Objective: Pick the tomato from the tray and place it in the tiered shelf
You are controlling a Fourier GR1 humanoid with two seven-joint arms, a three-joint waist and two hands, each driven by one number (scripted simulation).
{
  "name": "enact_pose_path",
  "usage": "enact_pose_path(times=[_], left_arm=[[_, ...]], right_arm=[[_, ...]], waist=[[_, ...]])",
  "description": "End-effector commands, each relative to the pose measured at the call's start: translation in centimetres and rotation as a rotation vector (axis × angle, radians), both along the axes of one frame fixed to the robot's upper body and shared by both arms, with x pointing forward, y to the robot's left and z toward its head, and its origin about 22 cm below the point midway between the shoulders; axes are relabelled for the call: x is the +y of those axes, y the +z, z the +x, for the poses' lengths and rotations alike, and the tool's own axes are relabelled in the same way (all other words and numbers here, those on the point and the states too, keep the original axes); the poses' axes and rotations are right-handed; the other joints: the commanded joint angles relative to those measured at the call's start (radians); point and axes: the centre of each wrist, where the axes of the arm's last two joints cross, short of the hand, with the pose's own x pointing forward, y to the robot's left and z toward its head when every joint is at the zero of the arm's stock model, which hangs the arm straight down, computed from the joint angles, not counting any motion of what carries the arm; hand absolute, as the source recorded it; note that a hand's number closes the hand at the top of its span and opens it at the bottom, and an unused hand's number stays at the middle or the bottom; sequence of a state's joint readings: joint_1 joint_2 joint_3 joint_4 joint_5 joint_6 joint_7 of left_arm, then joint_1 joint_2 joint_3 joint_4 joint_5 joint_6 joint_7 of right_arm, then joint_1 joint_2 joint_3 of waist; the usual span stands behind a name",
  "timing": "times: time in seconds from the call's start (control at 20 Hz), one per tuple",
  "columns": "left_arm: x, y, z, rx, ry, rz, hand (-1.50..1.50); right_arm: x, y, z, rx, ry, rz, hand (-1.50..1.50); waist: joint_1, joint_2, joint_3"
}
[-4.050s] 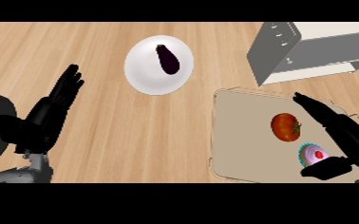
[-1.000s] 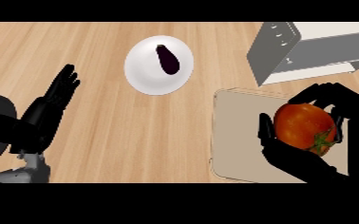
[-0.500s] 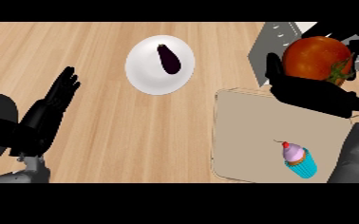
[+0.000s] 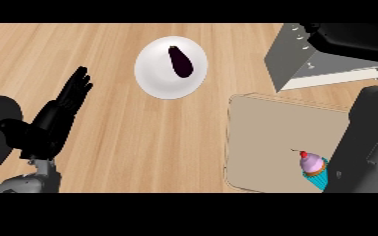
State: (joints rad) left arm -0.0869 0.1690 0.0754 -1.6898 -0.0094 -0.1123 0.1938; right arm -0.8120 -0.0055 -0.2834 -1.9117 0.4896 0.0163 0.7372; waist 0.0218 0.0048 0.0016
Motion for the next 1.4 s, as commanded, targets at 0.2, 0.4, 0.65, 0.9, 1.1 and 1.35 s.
enact_pose_path(times=[0.2, 0.4, 0.65, 0.9, 1.1, 1.35], left_arm=[[0.4, 0.2, 0.0, -0.001, 0.015, 0.011, 0.0], [1.0, -0.4, -0.1, -0.011, -0.006, 0.006, 0.0], [-0.7, -0.5, 0.5, -0.01, 0.012, -0.009, 0.0], [1.0, 0.1, -0.1, -0.012, 0.011, -0.006, 0.0], [0.7, -0.4, -0.5, 0.013, 0.001, 0.0, 0.0], [0.5, 0.4, 0.6, -0.019, 0.014, -0.002, 0.0]], right_arm=[[-3.7, 1.0, 1.7, 0.076, -0.36, -0.924, 1.5], [-4.9, 1.5, 4.8, 0.003, -0.406, -1.027, 1.5], [-6.3, 3.0, 8.7, -0.076, -0.414, -1.071, 1.5], [-5.8, 0.7, 10.7, -0.145, -0.254, -0.953, 1.5], [-5.0, 3.3, 12.0, -0.109, -0.178, -0.974, 1.5], [-6.9, 1.5, 12.4, 0.012, -0.015, -1.166, 1.5]], waist=[[-0.012, 0.009, -0.007], [0.008, 0.006, -0.003], [0.008, 0.005, -0.002], [0.001, 0.001, -0.002], [-0.002, -0.001, -0.002], [-0.009, -0.001, -0.002]])
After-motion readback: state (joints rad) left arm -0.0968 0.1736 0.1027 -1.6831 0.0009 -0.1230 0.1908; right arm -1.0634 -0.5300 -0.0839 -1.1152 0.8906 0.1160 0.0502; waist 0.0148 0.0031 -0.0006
